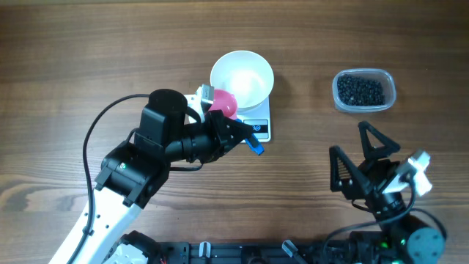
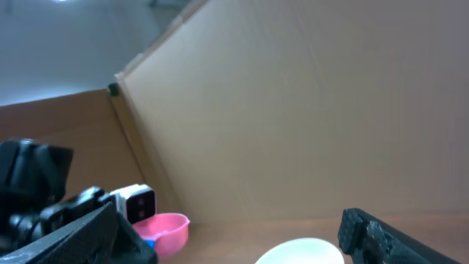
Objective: Scoop item into bowl and weigh 150g on scale
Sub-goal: 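Swing the open right gripper left toward the scoop's blue handle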
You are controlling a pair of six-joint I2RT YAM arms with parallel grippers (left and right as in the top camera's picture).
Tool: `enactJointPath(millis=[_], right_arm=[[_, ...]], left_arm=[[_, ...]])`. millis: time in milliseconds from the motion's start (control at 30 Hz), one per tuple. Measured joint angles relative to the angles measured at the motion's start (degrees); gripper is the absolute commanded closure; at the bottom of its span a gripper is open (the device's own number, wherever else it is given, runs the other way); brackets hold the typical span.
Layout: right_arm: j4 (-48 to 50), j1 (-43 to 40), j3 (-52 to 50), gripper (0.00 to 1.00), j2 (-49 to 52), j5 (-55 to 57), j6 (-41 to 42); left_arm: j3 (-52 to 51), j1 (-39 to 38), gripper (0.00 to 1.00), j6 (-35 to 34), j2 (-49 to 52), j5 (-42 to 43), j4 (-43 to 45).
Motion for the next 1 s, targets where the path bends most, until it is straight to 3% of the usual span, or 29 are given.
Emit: enactJointPath(millis=[267,400,533,633,800,1000], right_arm=[[-18.7,0.0,18.8,0.00,18.1,-6.5,-1.3],[-18.6,0.0,20.6,0.00,24.9,-10.3,3.1],[-19.8,0.0,20.6,0.00,28.6,-15.0,16.5],[-19.8,0.0,20.6,0.00,30.8,-18.3,22.1],[-14.8,0.1,20.6,0.00,33.4,-26.4,26.0],[-16.5,2.5,20.7,0.00,33.4,-31.4,28.6]], left_arm=[[0.0,0.0,0.96,0.0,0.0,0.0,0.0],[0.0,0.0,0.96,0.0,0.0,-0.1,0.0],[0.0,0.0,0.96,0.0,0.0,-0.2,0.0],[0.0,0.0,0.96,0.0,0.0,-0.2,0.0],[0.0,0.0,0.96,0.0,0.0,-0.2,0.0],[0.0,0.0,0.96,0.0,0.0,-0.2,0.0]])
